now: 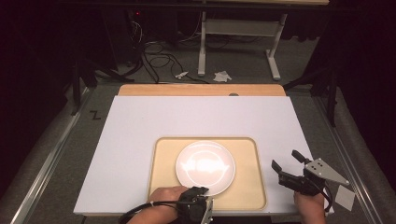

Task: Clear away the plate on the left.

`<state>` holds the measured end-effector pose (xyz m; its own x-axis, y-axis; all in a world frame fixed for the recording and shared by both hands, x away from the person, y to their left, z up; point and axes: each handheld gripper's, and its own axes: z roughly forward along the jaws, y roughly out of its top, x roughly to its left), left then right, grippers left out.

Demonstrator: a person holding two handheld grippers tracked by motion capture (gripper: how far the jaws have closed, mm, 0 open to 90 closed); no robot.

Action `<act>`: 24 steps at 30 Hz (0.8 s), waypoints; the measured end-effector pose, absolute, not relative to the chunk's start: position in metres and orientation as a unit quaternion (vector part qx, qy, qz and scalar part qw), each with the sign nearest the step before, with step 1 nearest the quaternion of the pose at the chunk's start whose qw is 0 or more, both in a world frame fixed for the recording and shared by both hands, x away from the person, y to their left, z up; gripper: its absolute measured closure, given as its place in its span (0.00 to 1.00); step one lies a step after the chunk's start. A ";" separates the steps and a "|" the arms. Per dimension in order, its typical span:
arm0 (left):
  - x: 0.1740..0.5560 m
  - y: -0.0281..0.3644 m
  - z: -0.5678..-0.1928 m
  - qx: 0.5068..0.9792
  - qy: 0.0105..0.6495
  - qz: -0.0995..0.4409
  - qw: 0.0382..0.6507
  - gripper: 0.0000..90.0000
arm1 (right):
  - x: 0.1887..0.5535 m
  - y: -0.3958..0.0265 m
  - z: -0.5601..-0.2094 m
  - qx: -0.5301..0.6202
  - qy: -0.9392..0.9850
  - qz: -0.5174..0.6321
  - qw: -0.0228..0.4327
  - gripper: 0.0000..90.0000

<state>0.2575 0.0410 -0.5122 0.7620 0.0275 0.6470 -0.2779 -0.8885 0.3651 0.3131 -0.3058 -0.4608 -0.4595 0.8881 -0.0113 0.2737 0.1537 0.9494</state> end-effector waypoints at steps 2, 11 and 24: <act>0.258 0.042 -0.511 0.911 -0.067 0.338 0.229 0.76 | 0.313 -0.306 -0.461 0.418 0.694 0.497 0.310 0.18; 0.258 0.044 -0.505 0.908 -0.064 0.339 0.238 0.68 | 0.313 -0.306 -0.461 0.419 0.694 0.498 0.309 0.18; 0.258 0.047 -0.497 0.904 -0.059 0.333 0.262 0.63 | 0.313 -0.306 -0.461 0.419 0.694 0.497 0.309 0.18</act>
<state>0.2577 0.0466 -0.4967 0.7713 0.0670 0.6329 -0.2816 -0.8559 0.4337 0.3129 -0.3056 -0.4606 -0.4586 0.8886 -0.0124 0.2740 0.1547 0.9492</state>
